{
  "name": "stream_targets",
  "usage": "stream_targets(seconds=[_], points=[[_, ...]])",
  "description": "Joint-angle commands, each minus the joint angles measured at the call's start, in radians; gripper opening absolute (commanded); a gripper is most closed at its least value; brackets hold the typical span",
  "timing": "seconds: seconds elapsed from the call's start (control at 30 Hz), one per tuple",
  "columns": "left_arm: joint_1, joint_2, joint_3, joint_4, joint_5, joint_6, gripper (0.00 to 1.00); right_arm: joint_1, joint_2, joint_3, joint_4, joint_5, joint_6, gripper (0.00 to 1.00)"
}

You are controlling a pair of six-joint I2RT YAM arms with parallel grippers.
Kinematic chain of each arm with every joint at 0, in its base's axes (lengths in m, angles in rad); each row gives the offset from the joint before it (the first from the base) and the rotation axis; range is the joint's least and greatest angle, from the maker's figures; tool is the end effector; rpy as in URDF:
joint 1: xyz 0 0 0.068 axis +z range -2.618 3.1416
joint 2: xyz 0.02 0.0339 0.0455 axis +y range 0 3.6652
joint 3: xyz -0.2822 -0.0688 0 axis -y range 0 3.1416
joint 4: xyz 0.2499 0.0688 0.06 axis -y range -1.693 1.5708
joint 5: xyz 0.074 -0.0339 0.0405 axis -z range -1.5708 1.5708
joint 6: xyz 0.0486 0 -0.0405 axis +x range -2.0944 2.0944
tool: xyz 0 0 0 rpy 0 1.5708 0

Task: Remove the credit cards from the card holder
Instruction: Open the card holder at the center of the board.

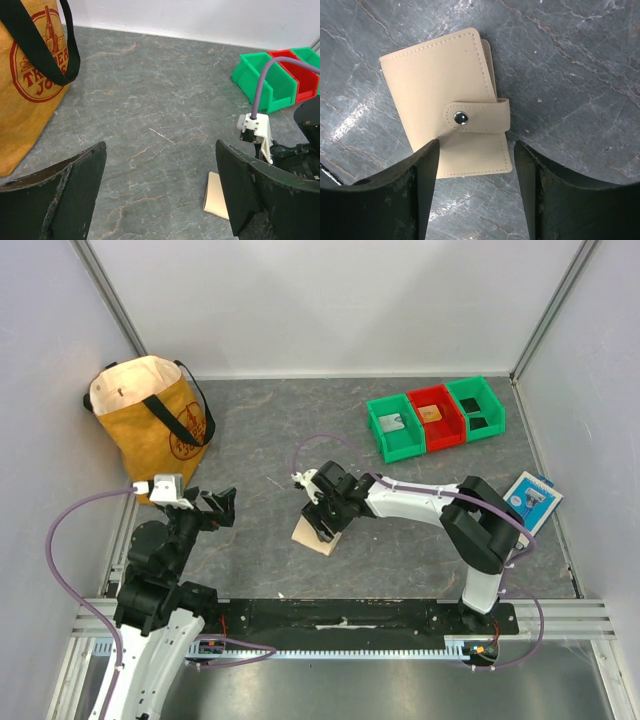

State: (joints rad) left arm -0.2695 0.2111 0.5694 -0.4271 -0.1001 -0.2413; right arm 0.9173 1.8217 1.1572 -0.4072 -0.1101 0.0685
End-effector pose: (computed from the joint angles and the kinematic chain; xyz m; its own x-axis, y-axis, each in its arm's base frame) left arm 0.0776 -0.0164 0.3080 -0.1047 -0.2178 -0.9704 0.1481 0.9614 -0.2317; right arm 0.2282 0.3068 0.1726 -0.5888 -0.6570 -0.4709 -0.7827 0.6089 0.1290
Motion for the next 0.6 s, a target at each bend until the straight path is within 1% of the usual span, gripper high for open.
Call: stream_targets(seconds=[0.0, 0.03, 0.1, 0.13, 0.17, 0.27, 0.4, 0.43, 0.5, 0.57], points=[[0.004, 0.027, 0.032, -0.007, 0.028, -0.015, 0.95, -0.011, -0.028, -0.027, -0.002, -0.032, -0.004, 0.64], [0.004, 0.039, 0.035, -0.006, 0.043, -0.027, 0.95, -0.011, -0.038, -0.043, 0.004, -0.051, 0.008, 0.61], [0.003, 0.075, 0.043, 0.001, 0.095, -0.055, 0.95, -0.011, -0.07, -0.085, 0.043, -0.078, 0.054, 0.52], [0.004, 0.1, 0.047, 0.002, 0.153, -0.071, 0.95, -0.011, -0.085, -0.108, 0.066, -0.092, 0.082, 0.48], [0.004, 0.125, 0.05, -0.001, 0.184, -0.097, 0.95, -0.011, -0.102, -0.129, 0.094, -0.1, 0.112, 0.43], [0.004, 0.204, 0.057, -0.016, 0.273, -0.202, 0.95, -0.011, -0.139, -0.194, 0.172, -0.073, 0.224, 0.23], [0.0, 0.321, 0.027, 0.005, 0.408, -0.337, 0.95, -0.011, -0.182, -0.284, 0.295, -0.042, 0.367, 0.03], [0.003, 0.359, 0.015, 0.013, 0.439, -0.361, 0.95, -0.011, -0.194, -0.312, 0.33, -0.027, 0.399, 0.0], [0.001, 0.44, -0.017, 0.049, 0.502, -0.406, 0.95, -0.011, -0.226, -0.367, 0.399, -0.004, 0.476, 0.0], [-0.003, 0.49, -0.064, 0.094, 0.539, -0.455, 0.95, -0.011, -0.254, -0.434, 0.496, 0.016, 0.551, 0.0]])
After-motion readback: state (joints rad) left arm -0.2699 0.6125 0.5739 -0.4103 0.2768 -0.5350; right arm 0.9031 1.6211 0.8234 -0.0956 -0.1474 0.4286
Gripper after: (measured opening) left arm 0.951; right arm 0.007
